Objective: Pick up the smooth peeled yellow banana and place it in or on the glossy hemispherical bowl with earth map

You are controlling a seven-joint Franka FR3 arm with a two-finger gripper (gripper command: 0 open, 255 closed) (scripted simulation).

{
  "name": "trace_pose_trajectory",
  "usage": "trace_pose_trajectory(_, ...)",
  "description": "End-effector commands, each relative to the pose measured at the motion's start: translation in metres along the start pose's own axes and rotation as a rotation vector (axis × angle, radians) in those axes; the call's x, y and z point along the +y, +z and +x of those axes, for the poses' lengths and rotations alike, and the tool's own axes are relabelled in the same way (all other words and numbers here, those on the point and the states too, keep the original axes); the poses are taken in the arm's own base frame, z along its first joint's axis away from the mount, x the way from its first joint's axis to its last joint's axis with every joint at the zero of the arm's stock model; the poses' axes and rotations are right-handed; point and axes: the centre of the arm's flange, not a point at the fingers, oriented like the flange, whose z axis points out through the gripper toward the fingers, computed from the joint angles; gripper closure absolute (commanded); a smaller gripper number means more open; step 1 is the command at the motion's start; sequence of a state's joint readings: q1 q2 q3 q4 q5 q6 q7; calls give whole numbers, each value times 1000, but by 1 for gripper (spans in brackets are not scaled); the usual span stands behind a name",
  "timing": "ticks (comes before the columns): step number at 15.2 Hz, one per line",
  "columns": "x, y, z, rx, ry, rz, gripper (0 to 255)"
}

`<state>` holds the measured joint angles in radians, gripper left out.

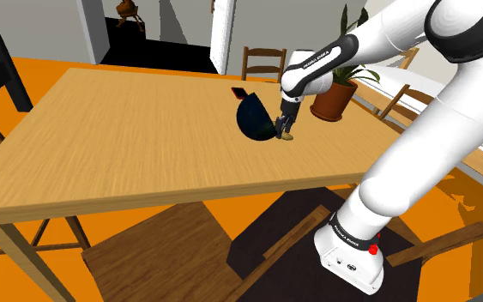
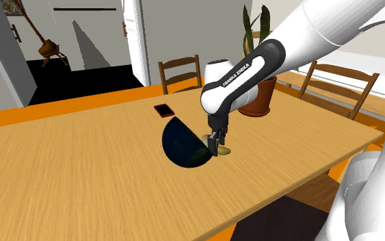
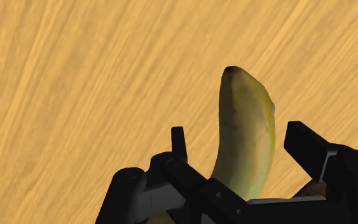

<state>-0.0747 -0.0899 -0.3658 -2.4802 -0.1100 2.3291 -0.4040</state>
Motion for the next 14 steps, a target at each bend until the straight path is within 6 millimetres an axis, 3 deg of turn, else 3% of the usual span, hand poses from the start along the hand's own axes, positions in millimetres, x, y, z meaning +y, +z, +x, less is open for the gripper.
trace_pose_trajectory(1, -3, 2, 1, -3, -5, 1, 255)
trace_pose_trajectory(9, -3, 2, 2, -3, -5, 1, 255)
trace_pose_trajectory(14, -3, -24, 0, -3, -5, 1, 255)
